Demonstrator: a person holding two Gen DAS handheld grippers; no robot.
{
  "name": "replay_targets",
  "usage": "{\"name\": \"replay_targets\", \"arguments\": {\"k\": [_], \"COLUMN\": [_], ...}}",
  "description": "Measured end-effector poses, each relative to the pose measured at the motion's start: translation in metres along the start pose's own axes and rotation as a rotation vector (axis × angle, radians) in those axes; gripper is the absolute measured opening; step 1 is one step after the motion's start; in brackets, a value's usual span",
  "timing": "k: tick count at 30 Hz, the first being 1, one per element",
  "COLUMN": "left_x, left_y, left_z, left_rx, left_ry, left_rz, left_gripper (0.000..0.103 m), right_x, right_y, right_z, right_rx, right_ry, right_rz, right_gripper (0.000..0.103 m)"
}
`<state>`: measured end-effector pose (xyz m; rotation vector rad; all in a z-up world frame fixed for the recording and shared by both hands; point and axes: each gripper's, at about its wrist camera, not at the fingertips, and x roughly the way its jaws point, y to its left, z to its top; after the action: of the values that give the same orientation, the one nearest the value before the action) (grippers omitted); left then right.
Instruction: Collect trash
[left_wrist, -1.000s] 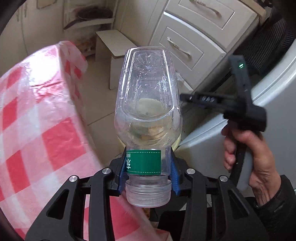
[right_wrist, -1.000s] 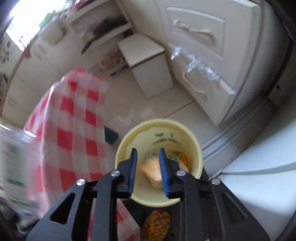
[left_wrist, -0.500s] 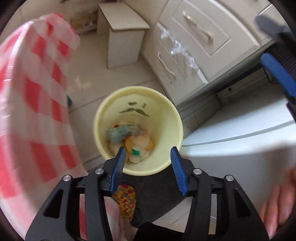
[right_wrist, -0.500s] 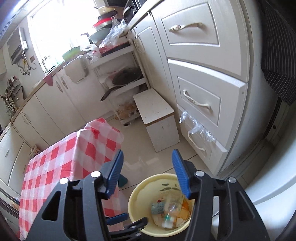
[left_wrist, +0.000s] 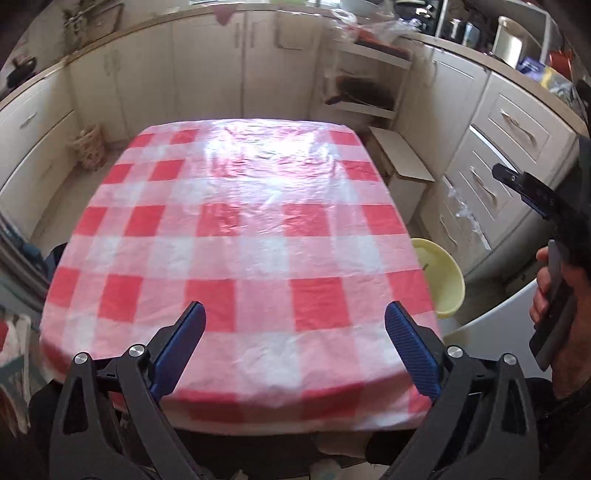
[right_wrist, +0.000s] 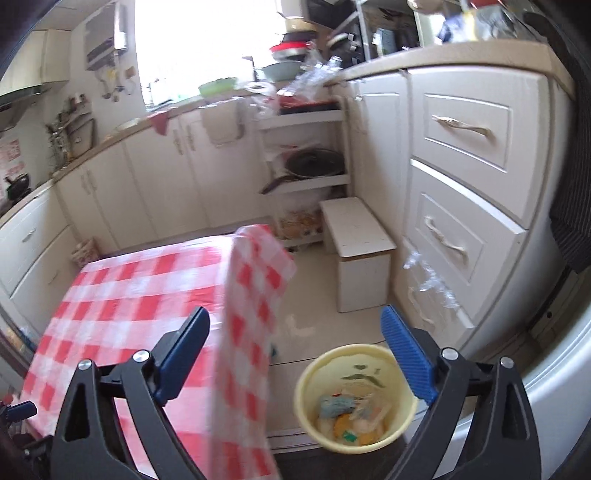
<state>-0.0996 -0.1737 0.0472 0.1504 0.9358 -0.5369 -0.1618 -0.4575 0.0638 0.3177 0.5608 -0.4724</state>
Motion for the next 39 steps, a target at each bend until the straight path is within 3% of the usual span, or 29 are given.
{"name": "replay_targets", "arguments": {"k": [7,15,35,39], "left_x": [-0.066,-0.104,-0.132,-0.136], "left_y": [0.064,0.092,0.104,0.099], "left_z": [-0.019,-0.046,-0.072,-0.071], "left_rx": [-0.029,-0.049,-0.028,0.006], "left_ry": [-0.11,-0.159,-0.174,-0.15], "left_rz": [0.07,0.139,0.207,0.254], "left_gripper": [0.095,0.095,0.095,0.096], "right_x": [-0.03,-0.051,-0.087,-0.108], "right_y": [0.082,0.141,0.156,0.162], "right_z": [-0.045,-0.082,-0.104,-0.1], "right_rx": [-0.023,-0.125,-0.137,-0.144], "right_ry": [-0.024,-0.017,-0.054,-0.078], "right_rz": [0.111,0.122,0.109,0.13], "right_gripper": [0.092,0.092,0.094,0.094]}}
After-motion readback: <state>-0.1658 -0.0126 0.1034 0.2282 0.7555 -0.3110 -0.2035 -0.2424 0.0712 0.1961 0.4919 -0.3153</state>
